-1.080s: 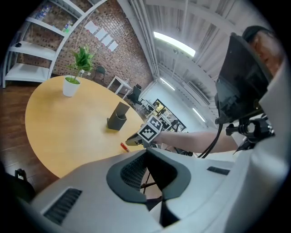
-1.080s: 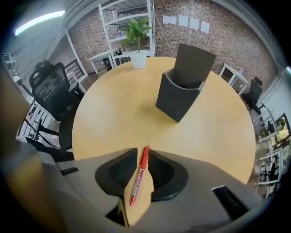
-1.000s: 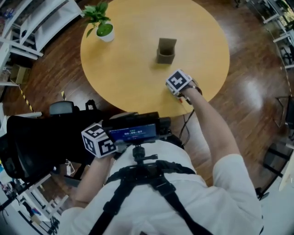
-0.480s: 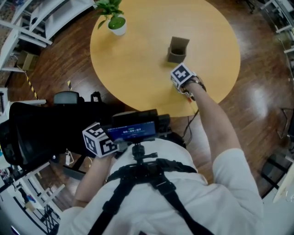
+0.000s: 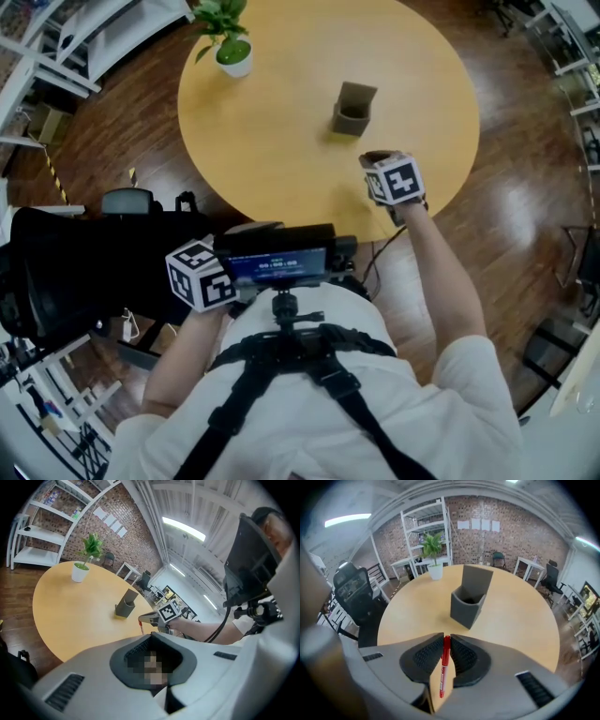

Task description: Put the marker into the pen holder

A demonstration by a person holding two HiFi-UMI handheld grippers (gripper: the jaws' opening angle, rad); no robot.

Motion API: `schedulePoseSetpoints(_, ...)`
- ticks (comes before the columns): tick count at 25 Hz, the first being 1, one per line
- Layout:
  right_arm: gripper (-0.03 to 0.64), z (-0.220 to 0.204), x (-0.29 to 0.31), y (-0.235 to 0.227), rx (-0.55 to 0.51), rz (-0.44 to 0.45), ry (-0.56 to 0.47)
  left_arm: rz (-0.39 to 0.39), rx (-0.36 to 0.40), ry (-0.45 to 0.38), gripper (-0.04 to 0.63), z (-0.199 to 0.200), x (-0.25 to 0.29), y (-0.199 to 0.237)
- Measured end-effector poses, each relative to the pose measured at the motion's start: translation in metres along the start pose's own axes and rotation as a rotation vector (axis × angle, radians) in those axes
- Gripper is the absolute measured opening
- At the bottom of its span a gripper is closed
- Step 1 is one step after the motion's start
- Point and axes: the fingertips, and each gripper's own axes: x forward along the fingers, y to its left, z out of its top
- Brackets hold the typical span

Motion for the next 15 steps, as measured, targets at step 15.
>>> schedulePoseSetpoints(15,0.055,0.157,-0.064,-0.055,0.116,-0.124,-0.567,0.036,0.026,-0.042,-0.006,0.025,0.009,-0.001)
